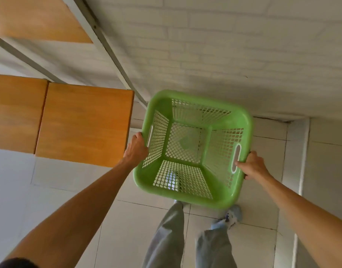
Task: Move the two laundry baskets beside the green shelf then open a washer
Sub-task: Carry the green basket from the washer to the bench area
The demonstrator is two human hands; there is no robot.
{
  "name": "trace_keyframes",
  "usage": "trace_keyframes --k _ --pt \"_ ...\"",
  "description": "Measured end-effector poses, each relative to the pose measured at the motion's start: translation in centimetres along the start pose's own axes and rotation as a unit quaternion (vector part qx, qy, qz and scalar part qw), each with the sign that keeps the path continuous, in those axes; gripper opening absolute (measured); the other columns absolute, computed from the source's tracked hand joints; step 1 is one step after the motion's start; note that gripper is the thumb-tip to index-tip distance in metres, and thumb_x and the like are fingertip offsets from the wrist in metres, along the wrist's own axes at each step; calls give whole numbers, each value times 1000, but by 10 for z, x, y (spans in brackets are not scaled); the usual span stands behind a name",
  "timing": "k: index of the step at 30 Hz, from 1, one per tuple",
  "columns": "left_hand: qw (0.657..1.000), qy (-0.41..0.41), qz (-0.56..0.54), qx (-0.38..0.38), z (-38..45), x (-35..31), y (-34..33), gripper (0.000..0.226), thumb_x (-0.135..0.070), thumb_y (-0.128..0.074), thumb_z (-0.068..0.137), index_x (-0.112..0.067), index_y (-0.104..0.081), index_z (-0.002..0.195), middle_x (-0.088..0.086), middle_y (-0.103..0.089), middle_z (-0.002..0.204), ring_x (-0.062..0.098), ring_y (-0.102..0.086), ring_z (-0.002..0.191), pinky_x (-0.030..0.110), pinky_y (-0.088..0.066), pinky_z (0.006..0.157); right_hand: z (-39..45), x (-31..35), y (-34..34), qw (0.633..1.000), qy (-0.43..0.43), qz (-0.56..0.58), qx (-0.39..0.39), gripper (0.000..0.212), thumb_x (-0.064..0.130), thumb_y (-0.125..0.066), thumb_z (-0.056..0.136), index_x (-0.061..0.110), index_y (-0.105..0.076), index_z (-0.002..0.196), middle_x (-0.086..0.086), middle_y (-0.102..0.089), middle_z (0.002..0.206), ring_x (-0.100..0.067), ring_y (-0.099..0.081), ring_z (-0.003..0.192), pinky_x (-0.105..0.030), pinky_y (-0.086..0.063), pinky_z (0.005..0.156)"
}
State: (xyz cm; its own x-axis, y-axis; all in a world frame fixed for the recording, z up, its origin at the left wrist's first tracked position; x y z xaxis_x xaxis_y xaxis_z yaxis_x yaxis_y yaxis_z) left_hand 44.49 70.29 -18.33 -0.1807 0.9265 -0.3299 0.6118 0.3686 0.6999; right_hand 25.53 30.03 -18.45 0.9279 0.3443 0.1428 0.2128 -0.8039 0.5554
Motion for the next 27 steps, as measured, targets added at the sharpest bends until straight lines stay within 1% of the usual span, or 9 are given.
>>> trace_keyframes --k 2,4,6,8,11,15,22,25,27 --pt "1000 -25 9 -2 18 11 2 48 4 -62 85 0 -41 128 21 -53 111 36 -61 94 43 -60 71 12 17 -12 1000 -1 0 9 59 16 -79 81 4 -43 127 -20 -58 124 -36 -67 97 -35 -60 57" --pt "999 -50 12 -6 33 17 4 59 10 -61 85 -4 -34 135 22 -51 109 36 -61 90 38 -58 65 26 31 -19 1000 2 9 20 61 10 -80 79 4 -43 126 -19 -59 122 -36 -65 103 -40 -61 66" --pt "998 -64 13 -15 42 23 5 74 13 -59 85 -9 -23 145 23 -50 109 35 -61 86 42 -59 62 39 46 -23 999 13 10 32 58 4 -80 77 6 -43 123 -18 -59 122 -35 -65 103 -41 -61 68" --pt "997 -72 15 -16 47 24 4 85 15 -58 84 -11 -12 151 24 -49 109 35 -60 85 48 -60 63 49 57 -23 999 18 2 28 56 2 -79 78 7 -44 122 -17 -60 122 -35 -65 102 -41 -61 69" --pt "997 -74 14 -3 54 25 0 90 13 -58 85 -12 -5 154 25 -48 110 36 -60 85 52 -60 66 60 66 -24 1000 12 -16 9 56 0 -78 78 4 -48 126 -19 -61 124 -38 -66 105 -47 -62 74" --pt "997 -80 10 -4 63 23 -2 90 15 -53 87 -11 -2 156 26 -47 111 34 -59 87 48 -60 67 72 73 -21 1000 9 -18 -18 54 0 -77 79 4 -49 125 -20 -59 126 -40 -64 107 -50 -62 74" --pt "997 -70 23 10 79 19 -1 93 11 -58 86 -11 -2 156 25 -49 114 35 -59 96 51 -60 73 86 78 -18 998 27 -40 -30 52 5 -77 80 5 -50 125 -20 -61 123 -39 -66 101 -45 -62 69" --pt "997 -73 11 23 73 13 3 91 -4 -64 89 -11 -3 155 24 -50 123 37 -61 103 53 -60 75 80 81 -18 998 54 -37 -10 60 22 -76 84 9 -44 133 -19 -64 121 -34 -68 91 -39 -61 67" --pt "996 -75 20 34 67 4 13 93 -13 -70 87 -9 -5 154 24 -47 132 40 -58 113 55 -59 80 66 85 -10 995 81 -51 -10 68 34 -72 86 12 -36 139 -19 -65 122 -26 -65 76 -29 -54 60"
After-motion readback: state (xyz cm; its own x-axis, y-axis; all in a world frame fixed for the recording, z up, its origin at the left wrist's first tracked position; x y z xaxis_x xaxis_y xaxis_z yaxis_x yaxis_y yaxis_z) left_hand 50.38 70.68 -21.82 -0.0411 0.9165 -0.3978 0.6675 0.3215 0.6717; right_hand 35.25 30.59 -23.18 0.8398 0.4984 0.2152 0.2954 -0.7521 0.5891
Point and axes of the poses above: each hand's wrist, its own z-axis towards the middle knuckle, its own y-axis out of the back of the hand, x = y × z, the point moved 10 cm from there along z, towards the middle knuckle
